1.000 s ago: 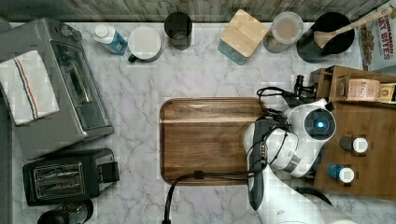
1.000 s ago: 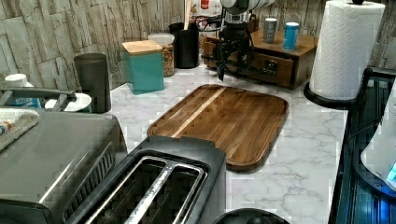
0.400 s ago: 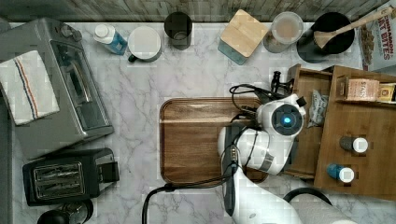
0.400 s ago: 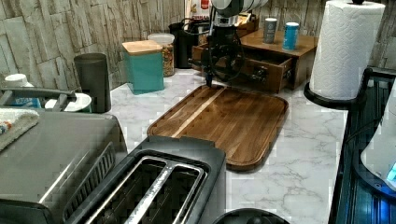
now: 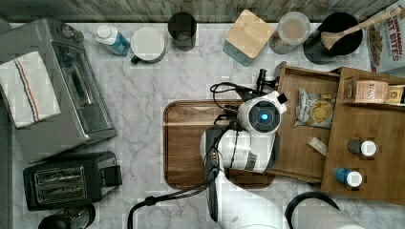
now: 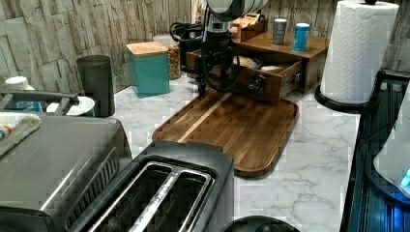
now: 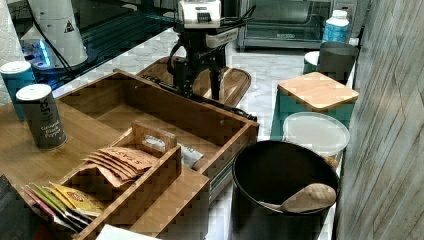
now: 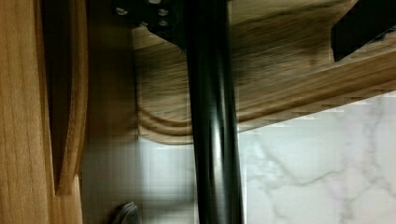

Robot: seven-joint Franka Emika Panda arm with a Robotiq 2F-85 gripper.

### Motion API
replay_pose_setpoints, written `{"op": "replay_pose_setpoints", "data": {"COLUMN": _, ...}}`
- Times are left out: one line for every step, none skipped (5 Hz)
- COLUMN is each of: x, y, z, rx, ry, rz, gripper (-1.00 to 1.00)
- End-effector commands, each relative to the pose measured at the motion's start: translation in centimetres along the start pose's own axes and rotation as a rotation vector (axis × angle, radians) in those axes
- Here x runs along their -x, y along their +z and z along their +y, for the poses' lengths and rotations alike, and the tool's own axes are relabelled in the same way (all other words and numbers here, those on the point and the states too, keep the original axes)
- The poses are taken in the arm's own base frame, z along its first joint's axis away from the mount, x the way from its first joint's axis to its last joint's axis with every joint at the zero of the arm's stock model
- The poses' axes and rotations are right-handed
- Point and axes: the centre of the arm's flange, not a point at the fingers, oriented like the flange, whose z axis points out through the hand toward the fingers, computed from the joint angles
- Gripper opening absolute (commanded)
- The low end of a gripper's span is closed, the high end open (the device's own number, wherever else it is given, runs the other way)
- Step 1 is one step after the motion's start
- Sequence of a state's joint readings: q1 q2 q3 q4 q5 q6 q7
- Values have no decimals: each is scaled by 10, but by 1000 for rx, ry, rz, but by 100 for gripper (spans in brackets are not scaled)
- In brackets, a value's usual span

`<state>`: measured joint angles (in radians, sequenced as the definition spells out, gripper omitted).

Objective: Open the drawer.

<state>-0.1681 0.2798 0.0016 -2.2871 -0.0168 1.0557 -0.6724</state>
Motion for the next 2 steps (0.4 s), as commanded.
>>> {"op": "replay_pose_setpoints", "data": {"x": 3, "y": -55, "z": -165, "rx": -47, "ry": -103, "rz": 82, "gripper": 100}}
{"op": "replay_pose_setpoints", "data": {"x": 5, "y": -59, "z": -176, "rx": -45, "ry": -101, "rz": 86, "gripper": 100}}
